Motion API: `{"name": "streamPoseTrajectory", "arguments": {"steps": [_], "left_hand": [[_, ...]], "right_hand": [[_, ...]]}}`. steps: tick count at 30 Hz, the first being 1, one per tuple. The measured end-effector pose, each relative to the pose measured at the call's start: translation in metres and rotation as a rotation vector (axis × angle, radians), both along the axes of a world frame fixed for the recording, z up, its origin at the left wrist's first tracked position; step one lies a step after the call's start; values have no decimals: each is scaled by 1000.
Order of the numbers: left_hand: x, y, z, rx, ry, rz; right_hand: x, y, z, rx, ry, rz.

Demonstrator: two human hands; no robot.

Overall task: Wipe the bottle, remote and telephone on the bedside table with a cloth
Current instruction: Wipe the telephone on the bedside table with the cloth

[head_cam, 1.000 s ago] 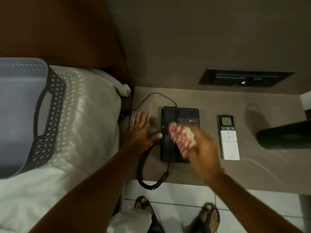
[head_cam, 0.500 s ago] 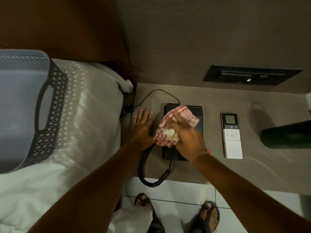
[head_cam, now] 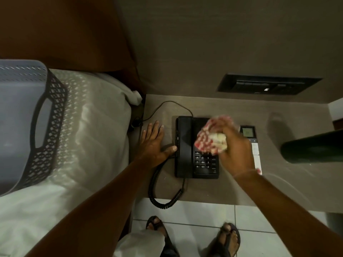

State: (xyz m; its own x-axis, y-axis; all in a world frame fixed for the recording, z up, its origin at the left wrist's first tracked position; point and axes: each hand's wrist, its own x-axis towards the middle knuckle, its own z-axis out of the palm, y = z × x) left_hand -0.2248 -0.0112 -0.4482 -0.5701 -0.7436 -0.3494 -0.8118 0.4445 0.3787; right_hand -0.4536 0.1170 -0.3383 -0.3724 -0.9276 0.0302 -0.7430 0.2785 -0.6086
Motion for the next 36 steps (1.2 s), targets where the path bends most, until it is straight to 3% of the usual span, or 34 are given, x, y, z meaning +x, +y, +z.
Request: {"name": "streamPoseTrajectory", "arguments": {"steps": [4, 8, 15, 18, 22, 26, 29, 33, 36], "left_hand": [[-1, 1, -3, -14, 6, 15], [-1, 2, -2, -15, -17, 28], [-6, 3, 10, 9, -51, 22], [-6, 2, 13, 23, -50, 17], [-6, 1, 12, 28, -60, 16], [-5, 2, 7, 20, -48, 24], [-4, 1, 5, 11, -45, 25], [-3, 1, 2, -8, -50, 19], [-3, 2, 1, -20, -37, 29]], "right_hand": [[-13, -45, -21, 203, 78, 139], [4, -6, -42, 379, 51, 149], [41, 104, -37, 302, -250, 138], [33, 93, -22, 237, -317, -19], [-4, 17, -13, 45, -192, -224], [-9, -47, -27, 154, -117, 14], [1, -30, -47, 270, -114, 67], [18, 46, -51, 291, -438, 125], [35, 97, -58, 293, -150, 331]]}}
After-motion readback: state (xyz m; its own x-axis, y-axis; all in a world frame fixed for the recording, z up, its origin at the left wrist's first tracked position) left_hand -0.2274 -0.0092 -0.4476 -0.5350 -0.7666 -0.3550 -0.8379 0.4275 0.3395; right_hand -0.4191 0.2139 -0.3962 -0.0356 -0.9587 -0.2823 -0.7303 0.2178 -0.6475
